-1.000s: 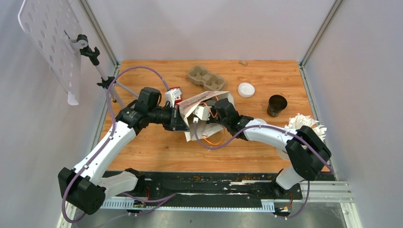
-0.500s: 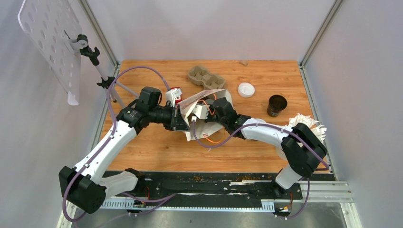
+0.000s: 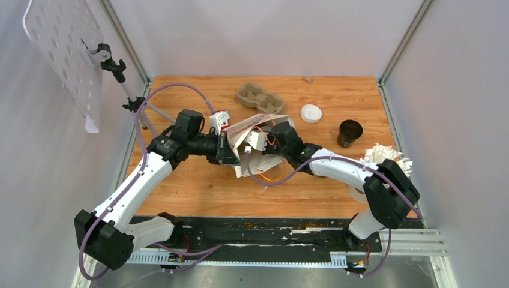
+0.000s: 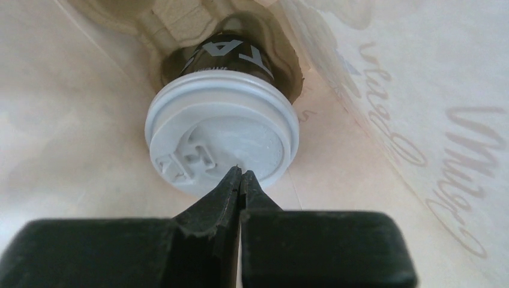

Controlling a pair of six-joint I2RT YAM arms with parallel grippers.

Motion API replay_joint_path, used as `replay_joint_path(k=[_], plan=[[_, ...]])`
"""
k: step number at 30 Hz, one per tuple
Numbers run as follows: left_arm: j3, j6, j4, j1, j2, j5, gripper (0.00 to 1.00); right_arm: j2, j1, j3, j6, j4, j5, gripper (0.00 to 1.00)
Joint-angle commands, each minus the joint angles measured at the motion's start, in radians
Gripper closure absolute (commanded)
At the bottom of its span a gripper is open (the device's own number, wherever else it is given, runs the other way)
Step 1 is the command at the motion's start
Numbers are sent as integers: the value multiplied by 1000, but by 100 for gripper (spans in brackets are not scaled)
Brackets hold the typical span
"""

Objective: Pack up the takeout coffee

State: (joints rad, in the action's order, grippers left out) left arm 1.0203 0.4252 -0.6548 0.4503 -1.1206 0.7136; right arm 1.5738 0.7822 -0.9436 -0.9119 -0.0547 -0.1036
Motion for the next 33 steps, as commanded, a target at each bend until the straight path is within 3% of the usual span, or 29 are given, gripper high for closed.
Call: replay_joint_path(k=[1, 8, 19, 28, 33], plan=[[33, 24, -1, 7, 5, 12, 100, -119, -8, -17, 52, 125, 29, 98], [39, 22, -4, 7, 4, 37, 100, -253, -6, 27, 72, 256, 73, 98], [45, 136, 76, 7, -2, 58, 100, -362, 7, -131, 108, 610, 308, 89], [103, 131, -8, 7, -26, -14, 100, -430, 11, -188, 261, 744, 361, 73], [138, 119, -59, 4, -36, -70, 100, -504, 15, -207, 444, 684, 412, 55]])
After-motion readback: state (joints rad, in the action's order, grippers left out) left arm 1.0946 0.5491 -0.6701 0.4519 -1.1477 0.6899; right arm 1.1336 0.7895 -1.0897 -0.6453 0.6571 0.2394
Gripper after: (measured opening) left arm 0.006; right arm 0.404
